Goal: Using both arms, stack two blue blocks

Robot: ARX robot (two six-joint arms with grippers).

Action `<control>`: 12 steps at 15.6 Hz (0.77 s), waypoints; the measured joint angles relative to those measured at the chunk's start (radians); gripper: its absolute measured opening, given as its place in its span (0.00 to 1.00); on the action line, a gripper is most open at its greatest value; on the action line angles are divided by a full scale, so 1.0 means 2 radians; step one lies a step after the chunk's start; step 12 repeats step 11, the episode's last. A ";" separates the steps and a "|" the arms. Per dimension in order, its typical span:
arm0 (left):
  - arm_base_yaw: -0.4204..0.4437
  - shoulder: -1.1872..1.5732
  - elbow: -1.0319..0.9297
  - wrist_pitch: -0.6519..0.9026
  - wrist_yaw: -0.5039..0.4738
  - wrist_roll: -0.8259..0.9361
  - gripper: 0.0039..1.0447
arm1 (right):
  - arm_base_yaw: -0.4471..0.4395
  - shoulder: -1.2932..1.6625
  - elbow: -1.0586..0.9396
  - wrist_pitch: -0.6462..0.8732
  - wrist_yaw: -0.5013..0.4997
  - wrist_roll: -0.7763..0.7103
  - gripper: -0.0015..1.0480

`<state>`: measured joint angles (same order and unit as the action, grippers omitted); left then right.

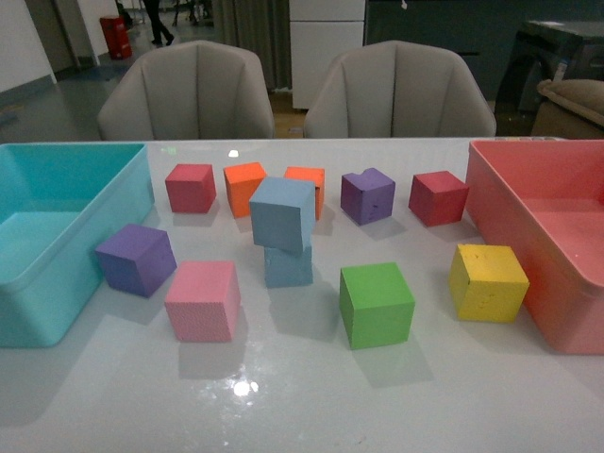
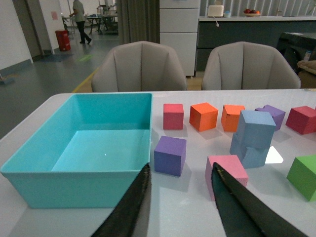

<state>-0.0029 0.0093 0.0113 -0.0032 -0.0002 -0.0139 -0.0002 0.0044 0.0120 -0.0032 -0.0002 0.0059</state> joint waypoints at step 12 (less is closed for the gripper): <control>0.000 0.000 0.000 0.000 0.000 0.001 0.94 | 0.000 0.000 0.000 0.000 0.000 0.000 0.94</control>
